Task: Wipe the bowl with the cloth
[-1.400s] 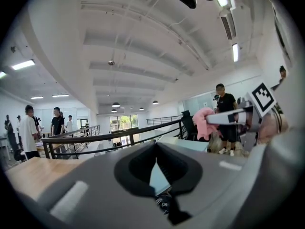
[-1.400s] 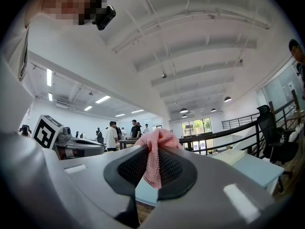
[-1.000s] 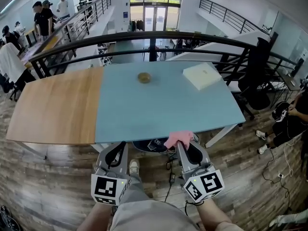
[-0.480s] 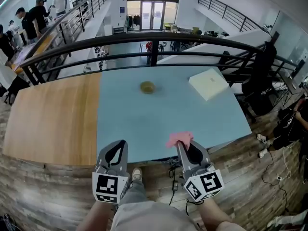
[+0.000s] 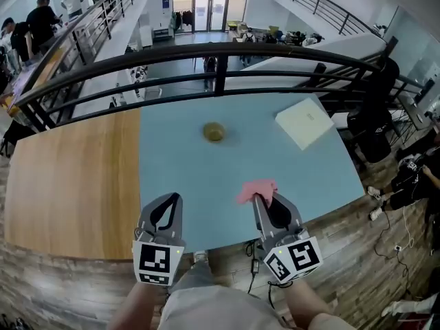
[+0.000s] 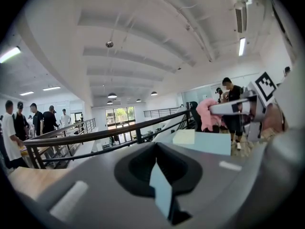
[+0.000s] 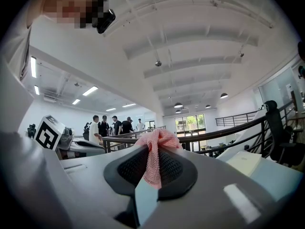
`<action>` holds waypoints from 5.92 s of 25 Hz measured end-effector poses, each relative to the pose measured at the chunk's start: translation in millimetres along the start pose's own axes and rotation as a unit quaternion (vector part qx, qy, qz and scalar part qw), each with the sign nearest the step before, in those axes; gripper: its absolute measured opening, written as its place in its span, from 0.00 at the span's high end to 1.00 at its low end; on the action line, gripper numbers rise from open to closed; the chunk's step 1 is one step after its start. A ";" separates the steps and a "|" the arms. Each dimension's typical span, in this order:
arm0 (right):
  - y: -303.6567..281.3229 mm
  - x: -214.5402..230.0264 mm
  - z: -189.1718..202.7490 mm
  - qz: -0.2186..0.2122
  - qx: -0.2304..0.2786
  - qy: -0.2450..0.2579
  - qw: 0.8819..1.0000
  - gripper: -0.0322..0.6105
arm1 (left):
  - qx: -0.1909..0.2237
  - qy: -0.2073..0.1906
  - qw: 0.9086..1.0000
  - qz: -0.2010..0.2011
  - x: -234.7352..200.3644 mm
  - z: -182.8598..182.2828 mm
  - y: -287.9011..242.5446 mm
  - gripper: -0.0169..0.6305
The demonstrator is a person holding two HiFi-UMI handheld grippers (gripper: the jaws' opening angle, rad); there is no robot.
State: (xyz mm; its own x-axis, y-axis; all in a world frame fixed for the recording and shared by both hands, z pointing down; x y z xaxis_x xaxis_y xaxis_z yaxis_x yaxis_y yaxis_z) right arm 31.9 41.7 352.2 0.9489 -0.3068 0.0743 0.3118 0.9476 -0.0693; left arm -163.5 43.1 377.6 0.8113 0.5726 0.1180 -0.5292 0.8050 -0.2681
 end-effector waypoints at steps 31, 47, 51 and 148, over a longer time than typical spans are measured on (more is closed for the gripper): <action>-146.4 16.3 12.3 0.016 -0.032 0.003 0.999 0.88 | -0.006 0.015 1.000 0.017 -102.5 5.7 -99.9 0.97; -222.8 76.5 30.9 -0.006 -0.053 -0.003 0.999 0.88 | -0.007 0.067 0.998 0.007 -123.0 -6.7 -206.6 0.89; -256.3 83.7 44.5 -0.011 -0.062 0.001 0.998 0.88 | -0.020 0.076 0.997 0.014 -134.8 5.0 -246.4 0.87; -241.7 114.6 -5.9 0.042 -0.008 0.016 0.999 0.87 | 0.039 0.199 0.979 0.008 -144.2 -32.0 -283.9 0.97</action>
State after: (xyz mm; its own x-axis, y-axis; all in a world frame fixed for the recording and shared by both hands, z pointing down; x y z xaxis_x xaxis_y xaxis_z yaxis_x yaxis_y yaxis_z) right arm 65.6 -223.0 371.5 0.9726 -0.2296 0.0355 0.2319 0.9685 -0.0902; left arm -122.3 -273.0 406.1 0.8270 0.4918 -0.2725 -0.5476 0.8145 -0.1917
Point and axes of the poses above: the fingertips, and each gripper's own axes: y backward along the fingers, x to its right, z out of its underside, the point moved 2 cm from there along y, backward along the fingers, and after that the axes turned 12 degrees about z, right-handed, at the moved point
